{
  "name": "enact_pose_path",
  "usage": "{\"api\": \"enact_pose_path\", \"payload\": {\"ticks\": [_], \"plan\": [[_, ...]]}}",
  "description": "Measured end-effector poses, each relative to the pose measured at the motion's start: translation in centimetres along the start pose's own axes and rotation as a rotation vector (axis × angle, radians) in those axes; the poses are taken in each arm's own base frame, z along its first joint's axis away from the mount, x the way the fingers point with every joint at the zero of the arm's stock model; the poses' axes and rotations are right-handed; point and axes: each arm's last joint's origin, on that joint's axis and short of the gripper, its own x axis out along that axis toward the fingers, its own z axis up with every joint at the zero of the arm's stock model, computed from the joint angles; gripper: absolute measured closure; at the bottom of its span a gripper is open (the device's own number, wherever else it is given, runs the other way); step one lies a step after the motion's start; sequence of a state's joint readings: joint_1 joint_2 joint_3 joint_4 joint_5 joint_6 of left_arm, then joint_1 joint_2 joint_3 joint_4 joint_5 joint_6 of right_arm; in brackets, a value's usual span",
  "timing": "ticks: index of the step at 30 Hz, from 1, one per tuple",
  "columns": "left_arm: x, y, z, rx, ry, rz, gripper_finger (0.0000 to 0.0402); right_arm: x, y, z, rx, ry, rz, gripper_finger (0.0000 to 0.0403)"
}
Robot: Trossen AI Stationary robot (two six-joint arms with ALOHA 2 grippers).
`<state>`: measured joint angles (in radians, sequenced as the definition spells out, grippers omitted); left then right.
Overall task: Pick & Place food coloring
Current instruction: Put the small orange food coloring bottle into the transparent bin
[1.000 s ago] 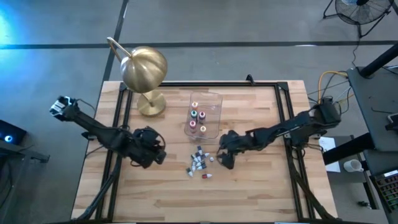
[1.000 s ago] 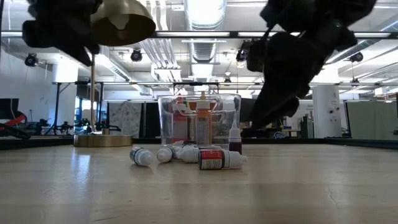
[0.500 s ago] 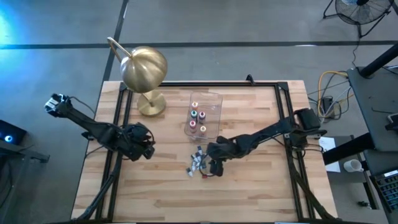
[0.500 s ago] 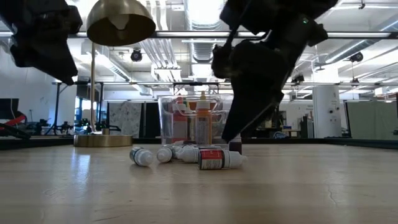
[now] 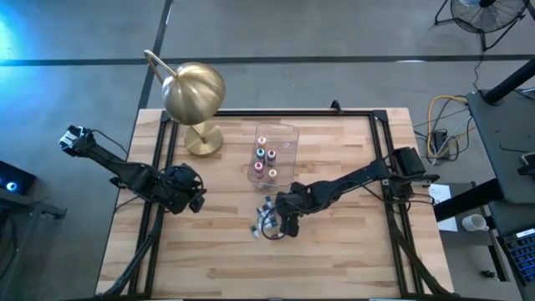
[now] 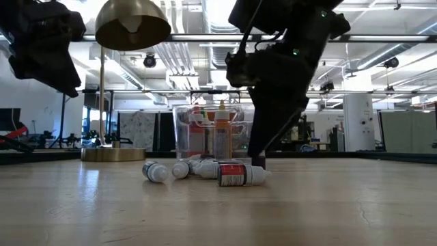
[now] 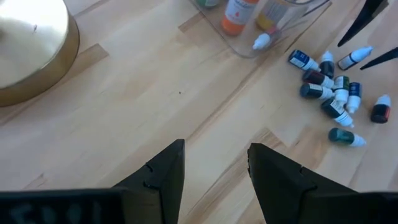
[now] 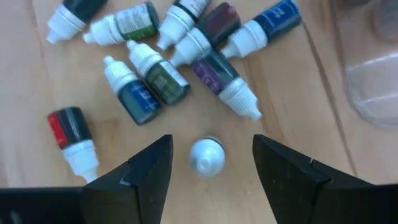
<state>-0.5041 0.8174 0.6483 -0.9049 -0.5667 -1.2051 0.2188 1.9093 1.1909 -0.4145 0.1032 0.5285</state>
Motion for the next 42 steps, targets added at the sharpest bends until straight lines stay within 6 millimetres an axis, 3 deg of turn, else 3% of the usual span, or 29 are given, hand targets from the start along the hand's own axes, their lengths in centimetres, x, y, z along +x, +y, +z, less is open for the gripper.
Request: {"api": "enact_pose_path", "payload": {"ticks": [6,18,22,26,32,34,36,39,42], "plan": [[0.0,0.0,0.0,0.000,-0.001,0.002,0.0252,0.0,-0.1,-0.1,0.045,0.000,-0.006,0.0202],[0.0,-0.1,0.0,-0.013,-0.006,-0.008,0.0252,-0.3,0.1,-0.2,0.052,0.004,-0.001,0.0297],[0.0,-0.2,0.1,-0.019,-0.009,-0.016,0.0252,-2.2,0.0,0.0,0.066,0.005,-0.010,0.0337],[0.0,-0.3,0.1,-0.021,-0.010,-0.018,0.0252,-6.4,-0.7,0.4,0.077,-0.070,-0.050,0.0358],[0.0,-0.4,0.2,-0.034,-0.016,-0.034,0.0252,-13.9,-4.1,1.9,0.242,-0.369,-0.182,0.0352],[0.0,-0.5,0.2,-0.040,-0.023,-0.040,0.0252,-15.5,-5.9,3.1,0.296,-0.481,-0.217,0.0351],[0.0,-0.7,0.3,-0.052,-0.037,-0.053,0.0252,-16.0,-7.8,4.3,0.343,-0.524,-0.181,0.0348],[0.0,-0.8,0.4,-0.062,-0.045,-0.066,0.0252,-15.2,-10.3,5.5,0.390,-0.483,-0.120,0.0329],[0.0,-0.9,0.4,-0.094,-0.043,-0.075,0.0252,-14.8,-11.3,5.7,0.408,-0.438,-0.105,0.0293]]}}
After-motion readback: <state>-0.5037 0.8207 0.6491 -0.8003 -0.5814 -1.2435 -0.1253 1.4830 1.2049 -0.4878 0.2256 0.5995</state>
